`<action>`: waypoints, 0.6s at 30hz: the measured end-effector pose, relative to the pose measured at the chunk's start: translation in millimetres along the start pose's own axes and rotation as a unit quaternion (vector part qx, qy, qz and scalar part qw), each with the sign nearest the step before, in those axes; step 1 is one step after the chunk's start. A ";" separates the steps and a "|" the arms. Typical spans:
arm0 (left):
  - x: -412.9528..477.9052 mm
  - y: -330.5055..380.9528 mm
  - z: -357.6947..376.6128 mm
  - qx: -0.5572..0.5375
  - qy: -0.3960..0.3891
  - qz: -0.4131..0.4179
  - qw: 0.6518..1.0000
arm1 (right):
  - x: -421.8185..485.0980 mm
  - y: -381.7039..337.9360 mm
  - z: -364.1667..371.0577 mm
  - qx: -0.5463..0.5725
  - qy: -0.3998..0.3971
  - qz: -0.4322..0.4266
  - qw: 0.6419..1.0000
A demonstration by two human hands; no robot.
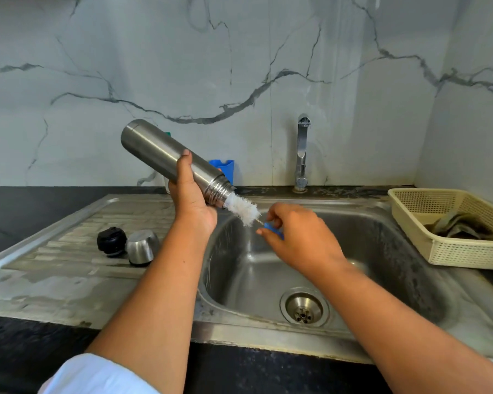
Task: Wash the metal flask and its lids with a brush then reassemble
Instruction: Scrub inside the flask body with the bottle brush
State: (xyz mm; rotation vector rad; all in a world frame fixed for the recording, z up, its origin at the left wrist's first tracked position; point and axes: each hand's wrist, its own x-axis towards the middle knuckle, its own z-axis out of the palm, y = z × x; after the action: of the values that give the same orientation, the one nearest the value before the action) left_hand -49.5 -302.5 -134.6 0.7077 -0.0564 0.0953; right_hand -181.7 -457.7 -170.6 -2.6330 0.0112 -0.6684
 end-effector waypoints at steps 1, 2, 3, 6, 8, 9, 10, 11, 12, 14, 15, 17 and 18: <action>1.1 -0.5 0.0 0.000 0.006 0.006 1.000 | -0.3 -3.0 0.1 -0.048 0.032 -0.022 0.998; 0.9 -0.5 0.2 -0.003 0.013 0.012 1.000 | 0.2 -6.3 0.5 -0.097 0.069 -0.045 0.992; 1.5 -1.1 0.3 -0.011 0.016 0.013 1.000 | 0.6 -8.7 1.7 -0.147 0.096 -0.059 0.983; 2.5 0.0 -0.6 -0.044 0.018 0.005 0.999 | 2.7 -13.4 4.8 -0.188 0.149 -0.076 0.968; 3.0 0.5 -1.3 -0.055 0.023 -0.001 0.998 | 6.2 -10.8 7.4 -0.180 0.162 -0.085 0.966; 2.7 0.5 -0.9 -0.059 0.022 -0.004 0.998 | 7.6 -10.2 7.5 -0.181 0.159 -0.085 0.967; 2.4 0.8 -0.5 -0.062 0.021 -0.006 0.998 | 8.7 -8.8 8.2 -0.185 0.159 -0.087 0.966; 2.4 1.3 -0.3 -0.066 0.017 -0.007 0.998 | 8.7 -8.5 8.0 -0.187 0.156 -0.092 0.966; 1.9 2.7 -0.2 -0.067 0.012 -0.008 0.998 | 7.2 -9.6 6.7 -0.177 0.142 -0.096 0.969; 1.8 5.0 -0.7 -0.066 0.000 -0.011 0.998 | 2.5 -16.4 2.3 -0.124 0.093 -0.082 0.984; 0.9 6.1 -1.0 -0.064 -0.005 -0.012 0.998 | 1.1 -19.5 0.0 -0.093 0.068 -0.066 0.991; -2.4 8.0 -0.9 -0.059 -0.011 -0.017 0.998 | 0.9 -24.5 -5.5 -0.014 0.006 -0.007 1.000; -3.1 8.8 -1.2 -0.058 -0.016 -0.020 0.998 | 2.2 -26.1 -9.2 0.065 -0.034 0.037 0.997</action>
State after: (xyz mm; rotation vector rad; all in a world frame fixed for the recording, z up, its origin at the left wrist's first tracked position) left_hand -53.4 -295.3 -130.0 0.5946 -0.0784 0.0418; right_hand -186.5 -437.8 -151.8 -2.5149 0.0424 -0.5358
